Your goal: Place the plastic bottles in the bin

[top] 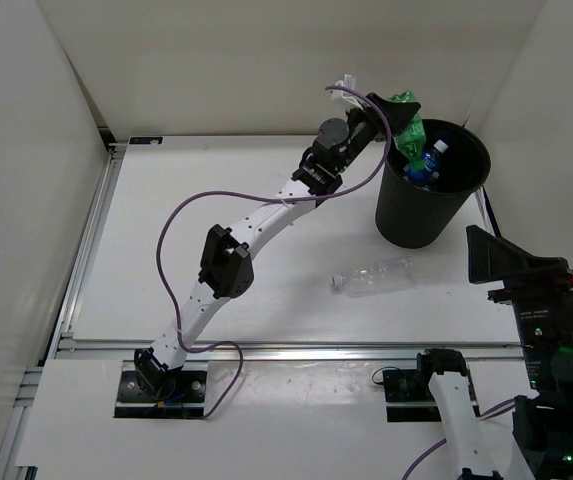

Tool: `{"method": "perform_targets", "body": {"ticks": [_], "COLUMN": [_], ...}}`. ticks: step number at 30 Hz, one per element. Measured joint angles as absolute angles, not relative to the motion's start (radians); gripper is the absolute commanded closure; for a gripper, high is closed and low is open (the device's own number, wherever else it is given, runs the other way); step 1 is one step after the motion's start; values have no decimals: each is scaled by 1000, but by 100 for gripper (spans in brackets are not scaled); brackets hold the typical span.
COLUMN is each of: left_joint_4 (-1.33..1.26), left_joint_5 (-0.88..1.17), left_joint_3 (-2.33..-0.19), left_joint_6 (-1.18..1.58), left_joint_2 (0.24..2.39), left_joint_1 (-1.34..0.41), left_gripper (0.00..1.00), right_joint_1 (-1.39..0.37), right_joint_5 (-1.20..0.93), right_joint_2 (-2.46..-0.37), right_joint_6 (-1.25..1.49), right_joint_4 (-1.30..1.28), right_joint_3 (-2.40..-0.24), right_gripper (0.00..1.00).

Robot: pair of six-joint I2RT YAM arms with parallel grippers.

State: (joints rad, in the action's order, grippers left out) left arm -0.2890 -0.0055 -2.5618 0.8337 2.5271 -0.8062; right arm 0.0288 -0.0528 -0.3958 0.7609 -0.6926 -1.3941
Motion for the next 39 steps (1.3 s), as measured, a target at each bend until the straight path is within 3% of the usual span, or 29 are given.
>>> {"method": "perform_targets", "body": {"ticks": [4,7,8,11,12,14,26,33,39], "left_joint_4": [-356,-377,-381,-379,-374,-364,-231,-46,17], "left_joint_5": [-47,-66,-69,-72,-71,-67,-14,-39,-66], "left_joint_3": [-2562,-2562,-2562,-2562,-2562,-2561,-2516,-1792,-1409], "left_joint_6": [855,857,855,854,847,826,699,599,693], "left_joint_2": [2527,2530,2531,2532,2532,2532,2510,1985,1633], "left_joint_1": [-819,-825,-826,-828,-828,-828,-830,-876,-923], "left_gripper": [88,77,56,25,10,0,0,0,0], "right_joint_1": [29,29,29,29,29,29,29,29,29], "right_joint_5": [-71,-86,-92,-106,-109,-109,-134,-130,-130], "right_joint_2": [-406,-416,-419,-431,-434,-433,-448,-385,-324], "right_joint_6": [739,729,728,723,722,722,725,725,726], "right_joint_4": [-695,-698,-700,-700,-697,-679,-643,-624,-627], "right_joint_3": [-1407,-1412,-1413,-1411,-1407,-1381,-1318,-1281,-1192], "right_gripper": [0,0,0,0,0,0,0,0,0]}}
